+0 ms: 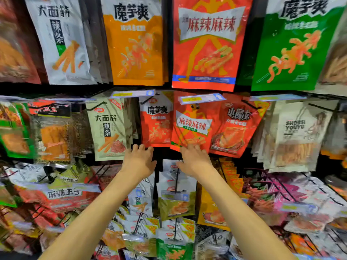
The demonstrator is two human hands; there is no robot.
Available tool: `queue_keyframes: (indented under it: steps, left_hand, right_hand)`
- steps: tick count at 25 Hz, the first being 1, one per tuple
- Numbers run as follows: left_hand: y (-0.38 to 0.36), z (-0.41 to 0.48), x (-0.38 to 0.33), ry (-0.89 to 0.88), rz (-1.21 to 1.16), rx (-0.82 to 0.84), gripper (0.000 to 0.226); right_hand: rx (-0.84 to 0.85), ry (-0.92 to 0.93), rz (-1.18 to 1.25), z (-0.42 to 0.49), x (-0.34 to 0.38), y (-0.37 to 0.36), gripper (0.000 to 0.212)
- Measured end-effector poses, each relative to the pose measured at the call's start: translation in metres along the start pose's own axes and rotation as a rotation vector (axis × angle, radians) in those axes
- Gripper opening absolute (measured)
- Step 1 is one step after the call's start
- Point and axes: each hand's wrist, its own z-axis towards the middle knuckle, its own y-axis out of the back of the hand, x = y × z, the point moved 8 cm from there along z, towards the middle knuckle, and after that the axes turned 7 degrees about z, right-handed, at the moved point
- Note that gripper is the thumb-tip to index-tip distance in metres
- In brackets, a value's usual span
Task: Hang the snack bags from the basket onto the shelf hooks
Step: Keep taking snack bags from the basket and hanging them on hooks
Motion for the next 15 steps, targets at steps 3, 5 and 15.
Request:
queue_keyframes:
  steps: [3,5,15]
  left_hand:
    - [0.016,-0.005,-0.020,-0.012,-0.017,-0.025,0.055]
    - [0.027,-0.005,-0.032,-0.026,-0.033,-0.063,0.053]
    - [0.050,0.041,-0.062,0.017,-0.162,-0.117,0.050]
  right_hand:
    - [-0.018,-0.017,-0.004,-0.017,-0.023,0.010,0.055]
    - [-0.023,-0.019,0.021,-0.025,-0.037,0.018,0.060]
    - [-0.192,-0.151,0.047,-0.013,-0.087,0.066,0.057]
